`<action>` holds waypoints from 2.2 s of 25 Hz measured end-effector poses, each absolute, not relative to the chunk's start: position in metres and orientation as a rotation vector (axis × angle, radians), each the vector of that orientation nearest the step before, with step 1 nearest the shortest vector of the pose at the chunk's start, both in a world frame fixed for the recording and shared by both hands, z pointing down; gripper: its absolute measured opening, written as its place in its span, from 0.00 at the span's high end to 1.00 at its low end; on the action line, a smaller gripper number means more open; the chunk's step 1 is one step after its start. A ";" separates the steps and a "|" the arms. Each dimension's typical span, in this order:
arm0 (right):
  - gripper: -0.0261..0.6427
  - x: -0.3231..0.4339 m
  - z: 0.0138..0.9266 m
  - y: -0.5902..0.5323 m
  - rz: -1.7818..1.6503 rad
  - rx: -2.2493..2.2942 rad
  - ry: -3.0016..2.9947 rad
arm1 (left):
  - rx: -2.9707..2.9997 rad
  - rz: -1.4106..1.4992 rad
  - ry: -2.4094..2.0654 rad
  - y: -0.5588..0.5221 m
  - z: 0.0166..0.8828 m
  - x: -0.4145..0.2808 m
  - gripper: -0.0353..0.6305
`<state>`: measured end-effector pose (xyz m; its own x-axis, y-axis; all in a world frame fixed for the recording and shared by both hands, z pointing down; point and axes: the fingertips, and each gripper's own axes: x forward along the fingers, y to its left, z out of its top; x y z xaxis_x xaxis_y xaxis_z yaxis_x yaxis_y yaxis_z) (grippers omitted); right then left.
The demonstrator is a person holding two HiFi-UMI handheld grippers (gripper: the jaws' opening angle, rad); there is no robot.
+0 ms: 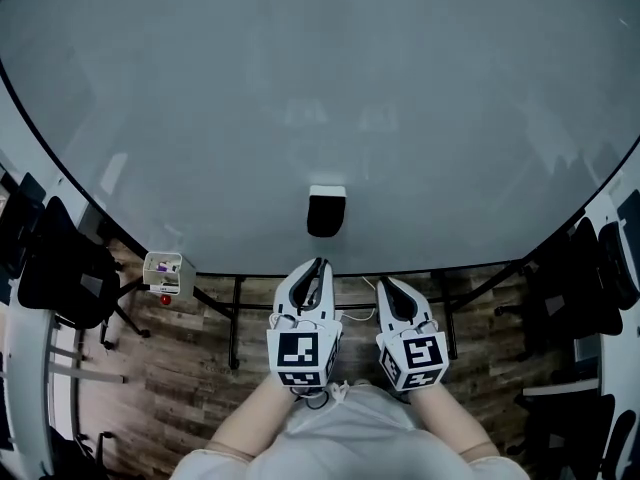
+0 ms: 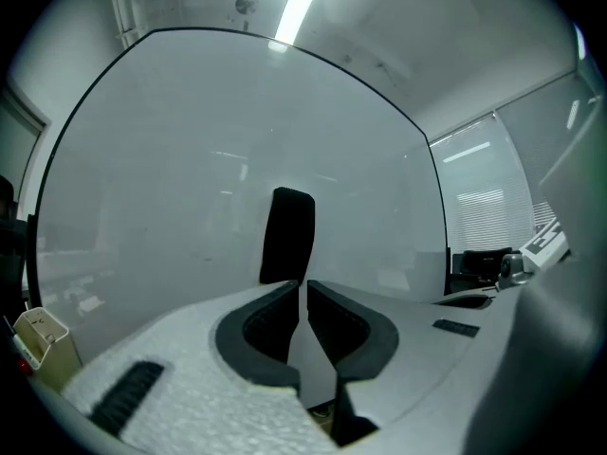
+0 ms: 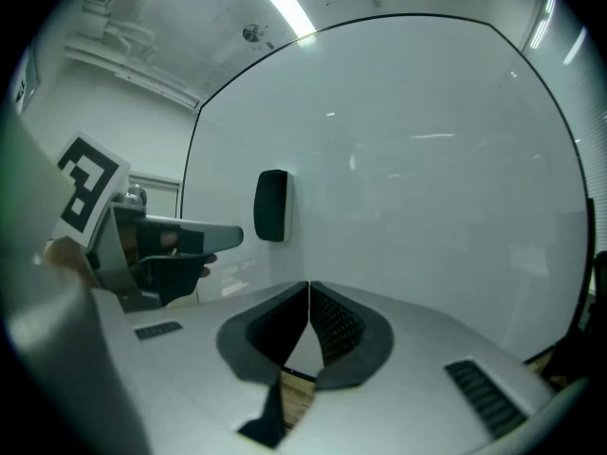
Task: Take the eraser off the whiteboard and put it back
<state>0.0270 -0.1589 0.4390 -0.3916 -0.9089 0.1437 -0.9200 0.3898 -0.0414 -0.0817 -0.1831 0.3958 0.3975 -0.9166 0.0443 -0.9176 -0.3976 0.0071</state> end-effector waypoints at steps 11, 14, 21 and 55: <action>0.92 0.035 0.440 -0.194 0.185 1.636 -2.546 | 2.572 0.016 -1.852 -0.232 0.361 -0.079 0.55; 0.92 0.035 0.443 -0.198 0.202 1.628 -2.548 | 2.584 0.035 -1.877 -0.240 0.355 -0.076 0.51; 0.92 0.038 0.444 -0.208 0.215 1.631 -2.550 | 2.587 0.071 -1.919 -0.254 0.348 -0.071 0.51; 0.92 0.044 0.449 -0.178 0.252 1.670 -2.538 | 2.556 0.097 -1.884 -0.201 0.388 -0.086 0.57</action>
